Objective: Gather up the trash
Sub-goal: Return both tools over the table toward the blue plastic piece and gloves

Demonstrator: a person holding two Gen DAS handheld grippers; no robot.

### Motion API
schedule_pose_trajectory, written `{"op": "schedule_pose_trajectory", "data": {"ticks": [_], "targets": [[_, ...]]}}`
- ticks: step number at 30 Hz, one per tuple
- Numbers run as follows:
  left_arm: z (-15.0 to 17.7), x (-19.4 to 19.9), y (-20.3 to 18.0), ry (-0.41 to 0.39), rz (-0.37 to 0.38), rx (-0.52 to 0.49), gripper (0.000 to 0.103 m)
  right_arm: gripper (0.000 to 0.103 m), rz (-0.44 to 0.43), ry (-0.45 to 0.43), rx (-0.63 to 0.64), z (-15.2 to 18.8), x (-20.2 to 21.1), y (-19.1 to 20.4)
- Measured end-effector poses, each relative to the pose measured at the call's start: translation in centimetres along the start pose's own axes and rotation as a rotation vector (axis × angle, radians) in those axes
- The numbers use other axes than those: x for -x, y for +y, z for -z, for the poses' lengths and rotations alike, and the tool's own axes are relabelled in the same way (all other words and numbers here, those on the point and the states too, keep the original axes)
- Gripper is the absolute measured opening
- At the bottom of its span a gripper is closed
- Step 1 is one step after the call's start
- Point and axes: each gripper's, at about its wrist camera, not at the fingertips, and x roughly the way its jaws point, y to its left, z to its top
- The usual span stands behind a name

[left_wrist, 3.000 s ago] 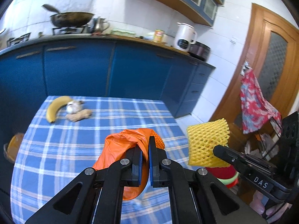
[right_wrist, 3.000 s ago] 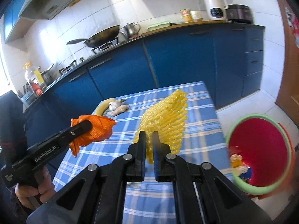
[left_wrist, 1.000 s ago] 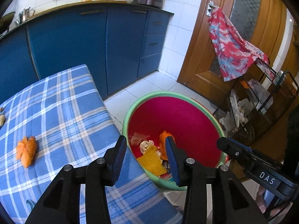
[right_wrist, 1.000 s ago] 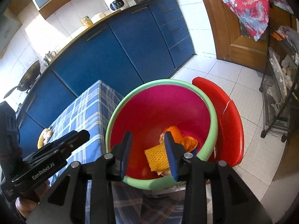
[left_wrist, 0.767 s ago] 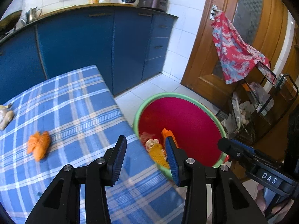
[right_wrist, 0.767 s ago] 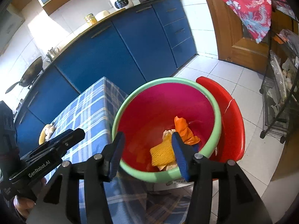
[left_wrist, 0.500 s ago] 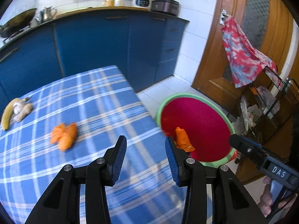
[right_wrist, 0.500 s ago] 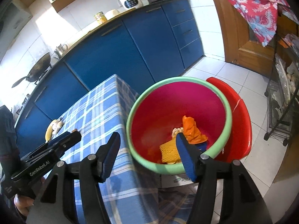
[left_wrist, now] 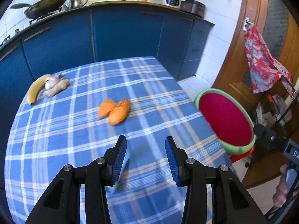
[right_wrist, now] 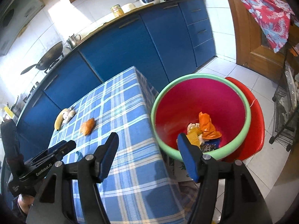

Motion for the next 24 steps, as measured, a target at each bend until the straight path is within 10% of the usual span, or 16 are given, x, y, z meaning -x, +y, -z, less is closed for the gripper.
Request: {"op": "schedule_pose_trajectory", "data": {"ticks": [24], "targets": [[4.4,-2.6,4.2,0.102,-0.044,0.04,0.041,0.068,-0.024,0.053,0.093,1.3,-1.0,5.0]]}}
